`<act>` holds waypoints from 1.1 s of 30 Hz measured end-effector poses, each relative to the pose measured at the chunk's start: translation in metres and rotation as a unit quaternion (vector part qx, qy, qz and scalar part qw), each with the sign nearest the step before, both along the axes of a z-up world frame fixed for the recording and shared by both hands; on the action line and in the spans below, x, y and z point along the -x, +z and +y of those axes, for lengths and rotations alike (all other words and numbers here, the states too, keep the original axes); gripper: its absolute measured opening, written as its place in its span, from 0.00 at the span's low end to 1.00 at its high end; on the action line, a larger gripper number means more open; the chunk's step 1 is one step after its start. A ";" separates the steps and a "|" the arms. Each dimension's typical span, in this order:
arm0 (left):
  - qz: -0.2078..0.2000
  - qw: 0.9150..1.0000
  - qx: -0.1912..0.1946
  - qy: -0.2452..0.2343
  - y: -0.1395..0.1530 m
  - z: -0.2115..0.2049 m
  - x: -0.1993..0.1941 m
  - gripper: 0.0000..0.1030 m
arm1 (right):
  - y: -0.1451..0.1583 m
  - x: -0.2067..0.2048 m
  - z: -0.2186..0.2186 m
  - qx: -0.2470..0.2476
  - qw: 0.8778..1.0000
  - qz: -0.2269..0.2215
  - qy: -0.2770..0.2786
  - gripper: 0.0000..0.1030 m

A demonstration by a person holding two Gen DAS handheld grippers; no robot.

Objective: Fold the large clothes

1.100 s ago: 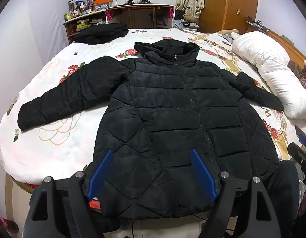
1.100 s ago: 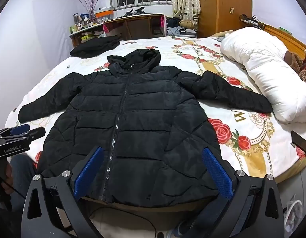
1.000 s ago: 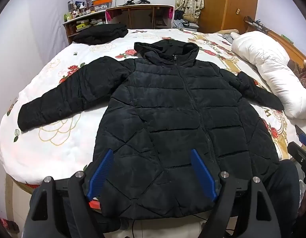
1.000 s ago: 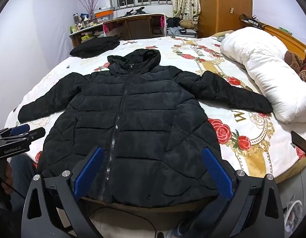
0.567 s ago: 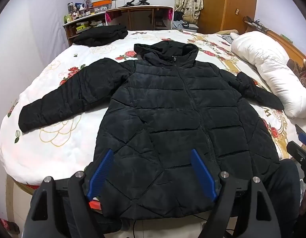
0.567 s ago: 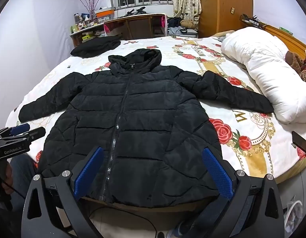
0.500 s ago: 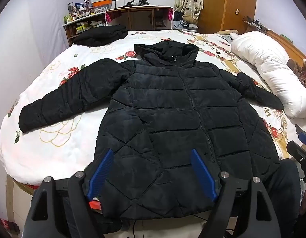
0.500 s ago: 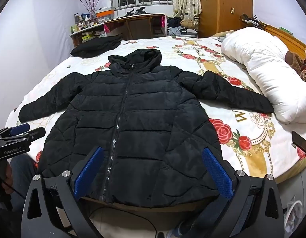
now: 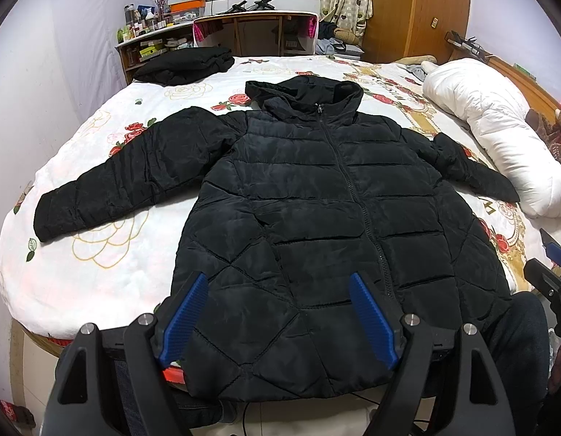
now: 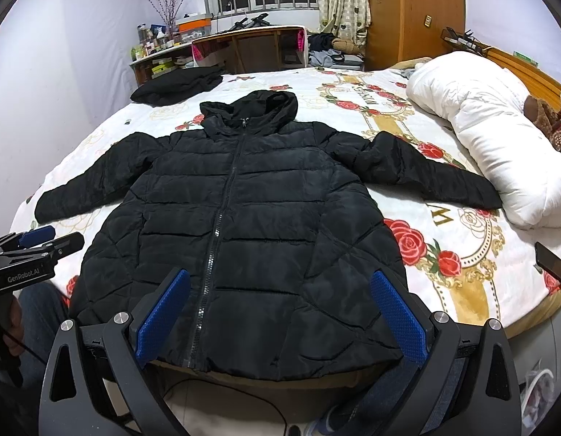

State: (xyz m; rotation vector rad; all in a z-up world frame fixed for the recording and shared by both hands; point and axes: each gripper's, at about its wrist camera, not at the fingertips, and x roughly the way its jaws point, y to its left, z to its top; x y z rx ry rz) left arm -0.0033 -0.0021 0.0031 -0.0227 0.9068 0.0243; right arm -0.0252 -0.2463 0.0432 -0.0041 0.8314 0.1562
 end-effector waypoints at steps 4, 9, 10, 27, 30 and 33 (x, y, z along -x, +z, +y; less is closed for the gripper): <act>-0.001 1.000 0.000 0.000 0.001 -0.001 0.000 0.80 | 0.002 0.001 0.006 0.000 1.000 -0.001 0.002 0.97; 0.000 1.000 0.001 0.000 0.001 0.000 0.000 0.80 | 0.002 0.000 0.006 0.000 1.000 -0.001 0.001 0.97; 0.000 1.000 0.001 0.000 0.001 -0.001 0.000 0.80 | 0.002 0.000 0.006 0.000 1.000 -0.002 0.000 0.97; 0.001 1.000 0.003 0.000 0.002 -0.005 0.001 0.80 | 0.003 -0.001 0.006 0.000 1.000 -0.001 0.001 0.97; 0.002 1.000 0.004 -0.001 0.003 -0.007 0.000 0.80 | 0.004 -0.001 0.007 0.000 1.000 -0.001 0.001 0.97; 0.002 1.000 0.004 -0.001 0.002 -0.006 -0.001 0.80 | 0.004 -0.001 0.007 0.000 1.000 -0.001 0.001 0.97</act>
